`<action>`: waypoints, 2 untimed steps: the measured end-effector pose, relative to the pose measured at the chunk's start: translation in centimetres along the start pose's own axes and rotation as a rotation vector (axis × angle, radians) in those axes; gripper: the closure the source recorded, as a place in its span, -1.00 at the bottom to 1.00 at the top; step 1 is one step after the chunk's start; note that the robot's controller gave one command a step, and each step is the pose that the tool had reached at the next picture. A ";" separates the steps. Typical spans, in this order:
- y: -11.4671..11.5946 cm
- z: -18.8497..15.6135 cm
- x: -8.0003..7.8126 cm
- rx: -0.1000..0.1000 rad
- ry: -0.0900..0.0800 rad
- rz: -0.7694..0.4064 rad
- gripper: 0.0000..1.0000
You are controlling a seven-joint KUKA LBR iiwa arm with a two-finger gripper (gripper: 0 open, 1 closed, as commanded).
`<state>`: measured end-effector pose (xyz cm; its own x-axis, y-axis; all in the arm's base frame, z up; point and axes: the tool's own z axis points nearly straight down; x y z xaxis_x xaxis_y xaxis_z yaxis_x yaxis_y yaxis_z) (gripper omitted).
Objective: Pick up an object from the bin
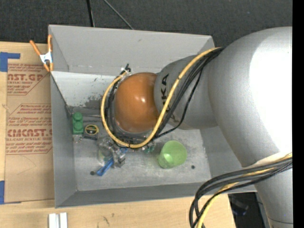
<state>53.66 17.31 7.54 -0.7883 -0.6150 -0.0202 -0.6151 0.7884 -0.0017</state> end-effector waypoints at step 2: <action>-1.1 -19.0 0.5 -0.002 0.012 -0.323 1.00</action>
Offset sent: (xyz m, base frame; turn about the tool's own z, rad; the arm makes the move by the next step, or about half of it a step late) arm 0.0004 -0.0015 0.1153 -0.0350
